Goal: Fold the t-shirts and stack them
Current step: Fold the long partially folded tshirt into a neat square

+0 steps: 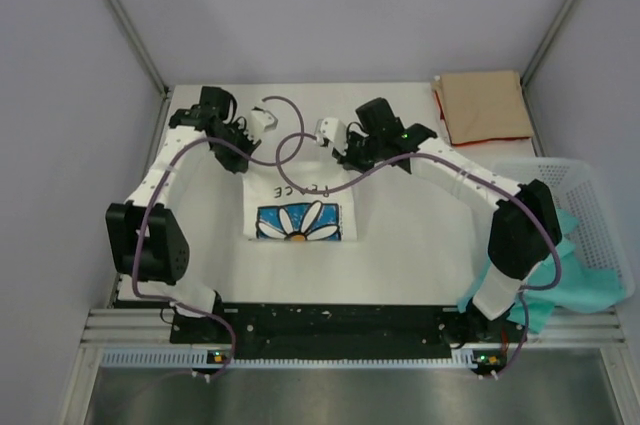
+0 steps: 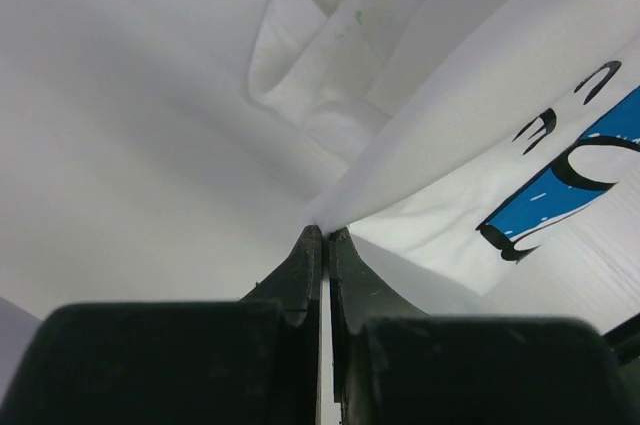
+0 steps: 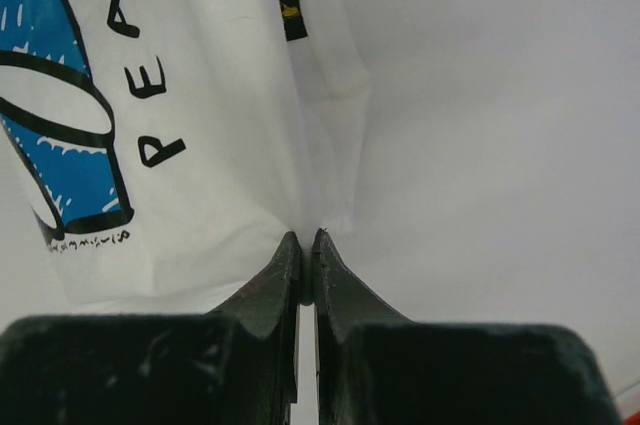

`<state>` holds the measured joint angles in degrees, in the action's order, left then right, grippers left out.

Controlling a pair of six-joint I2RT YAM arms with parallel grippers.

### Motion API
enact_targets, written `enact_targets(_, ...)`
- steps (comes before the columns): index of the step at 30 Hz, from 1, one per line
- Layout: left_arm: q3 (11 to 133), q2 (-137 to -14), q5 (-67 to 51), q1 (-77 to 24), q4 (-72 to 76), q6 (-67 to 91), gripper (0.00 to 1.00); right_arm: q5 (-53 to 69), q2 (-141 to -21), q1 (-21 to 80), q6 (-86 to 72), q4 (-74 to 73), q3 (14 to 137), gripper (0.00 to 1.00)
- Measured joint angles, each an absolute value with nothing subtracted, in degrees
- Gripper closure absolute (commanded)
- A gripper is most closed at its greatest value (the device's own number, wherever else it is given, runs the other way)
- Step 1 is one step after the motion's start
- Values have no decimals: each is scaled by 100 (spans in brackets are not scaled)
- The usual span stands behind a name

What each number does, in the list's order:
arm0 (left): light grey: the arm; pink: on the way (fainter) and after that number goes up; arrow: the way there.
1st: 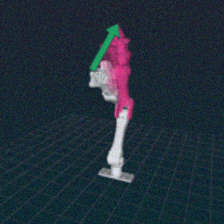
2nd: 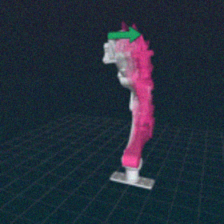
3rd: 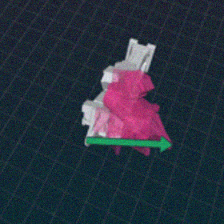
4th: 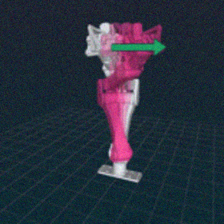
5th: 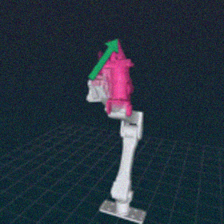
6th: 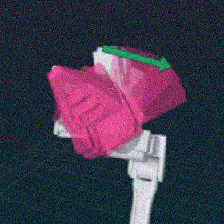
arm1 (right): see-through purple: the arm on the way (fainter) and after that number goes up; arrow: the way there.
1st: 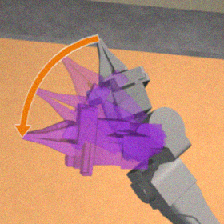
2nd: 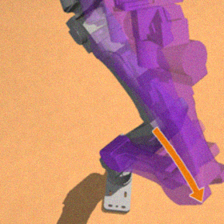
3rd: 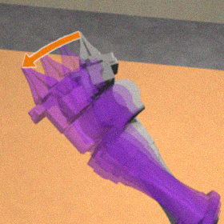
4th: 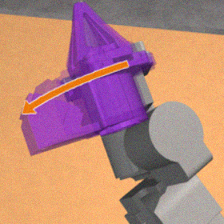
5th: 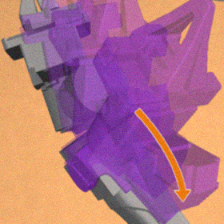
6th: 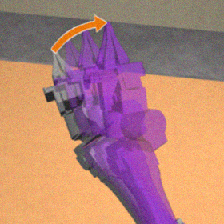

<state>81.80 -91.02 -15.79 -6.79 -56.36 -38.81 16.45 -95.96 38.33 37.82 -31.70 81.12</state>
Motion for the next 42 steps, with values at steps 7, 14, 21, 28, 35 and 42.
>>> enact_targets(7, 9083, -10202, -1682, -646, -5378, -3719, 100, 1662, -10440, 3391, 3583, -2950, 8532, 100)
enact_targets(14, 9445, -10997, -1671, -646, -5293, -3514, 99, 1507, -11037, 3308, 3343, -2891, 8757, 100)
enact_targets(21, 9800, -11684, -1680, -661, -5124, -3334, 75, 1367, -11402, 3155, 3002, -2759, 8903, 83)
enact_targets(28, 10134, -12154, -974, -613, -4696, -2676, 59, 1039, -12099, 2888, 1837, -2733, 9579, 63)
enact_targets(35, 9494, -11340, -799, -475, -4211, -2305, 48, 1372, -11743, 2047, -259, -2528, 9216, 24)
enact_targets(42, 7931, -10025, -1651, -469, -4047, -1804, 41, 2082, -10624, 2088, -1612, -1704, 7441, 23)
